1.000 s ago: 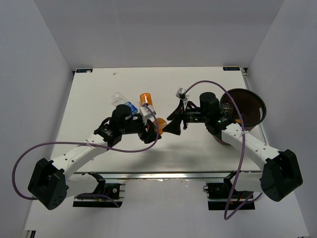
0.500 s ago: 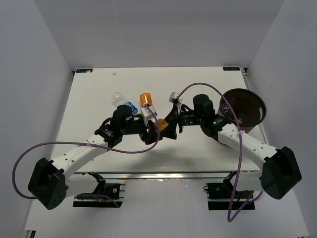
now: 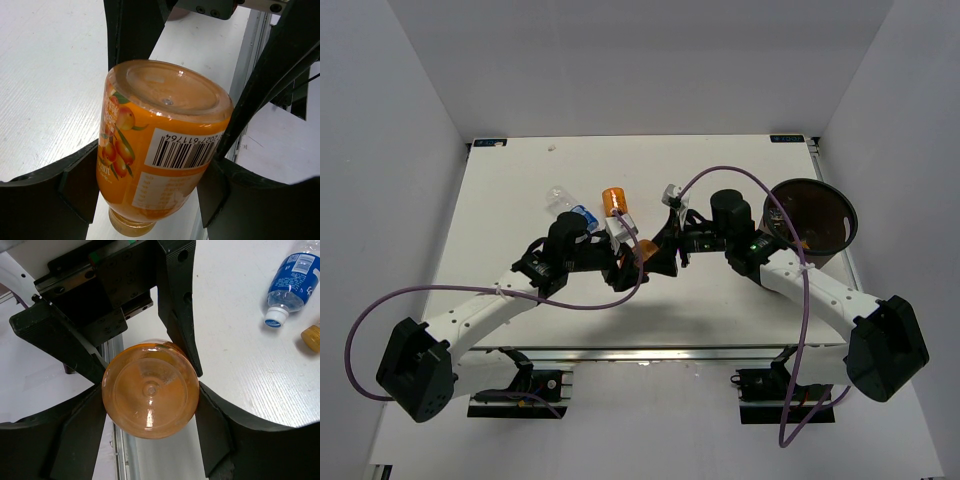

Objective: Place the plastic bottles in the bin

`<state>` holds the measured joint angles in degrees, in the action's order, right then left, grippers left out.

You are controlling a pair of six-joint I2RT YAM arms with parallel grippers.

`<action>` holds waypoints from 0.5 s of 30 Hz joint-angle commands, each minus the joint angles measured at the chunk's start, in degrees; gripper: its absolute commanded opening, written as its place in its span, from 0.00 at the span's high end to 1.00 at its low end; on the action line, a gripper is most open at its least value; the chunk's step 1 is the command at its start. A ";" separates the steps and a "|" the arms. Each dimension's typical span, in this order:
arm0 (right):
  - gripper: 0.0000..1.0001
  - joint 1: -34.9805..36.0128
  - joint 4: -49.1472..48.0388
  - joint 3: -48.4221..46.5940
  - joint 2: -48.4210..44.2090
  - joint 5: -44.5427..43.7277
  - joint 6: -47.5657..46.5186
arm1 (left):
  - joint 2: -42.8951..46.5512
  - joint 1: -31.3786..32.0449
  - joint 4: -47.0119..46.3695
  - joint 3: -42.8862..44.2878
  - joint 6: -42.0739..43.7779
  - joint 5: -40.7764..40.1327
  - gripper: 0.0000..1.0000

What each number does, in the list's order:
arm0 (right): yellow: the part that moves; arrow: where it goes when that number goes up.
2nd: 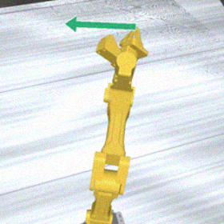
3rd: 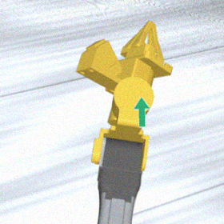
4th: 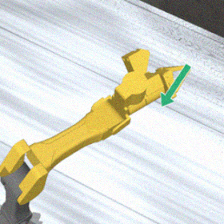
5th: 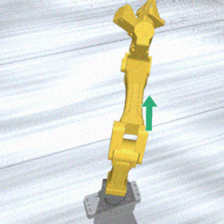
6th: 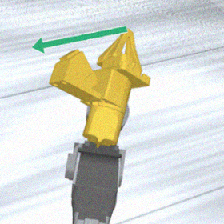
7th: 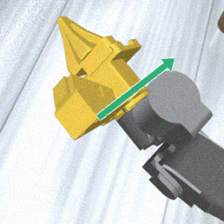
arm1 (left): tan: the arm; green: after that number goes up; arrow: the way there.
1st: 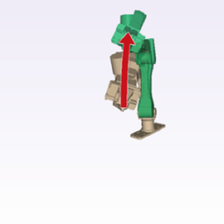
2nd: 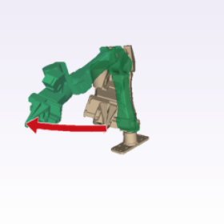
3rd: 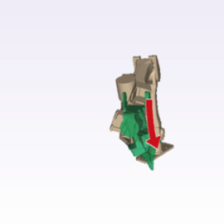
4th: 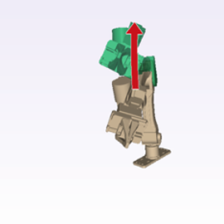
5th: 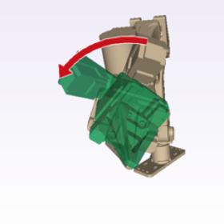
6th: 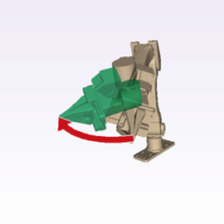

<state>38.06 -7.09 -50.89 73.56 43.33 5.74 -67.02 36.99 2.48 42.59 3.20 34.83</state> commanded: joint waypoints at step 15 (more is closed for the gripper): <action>1.00 0.26 -1.53 -3.07 1.23 -7.38 2.25 | 6.55 0.71 -0.02 -0.84 0.31 -3.89 0.02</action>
<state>38.06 -7.84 -51.11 73.93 40.53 6.66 -63.31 37.34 2.81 42.54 3.29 31.73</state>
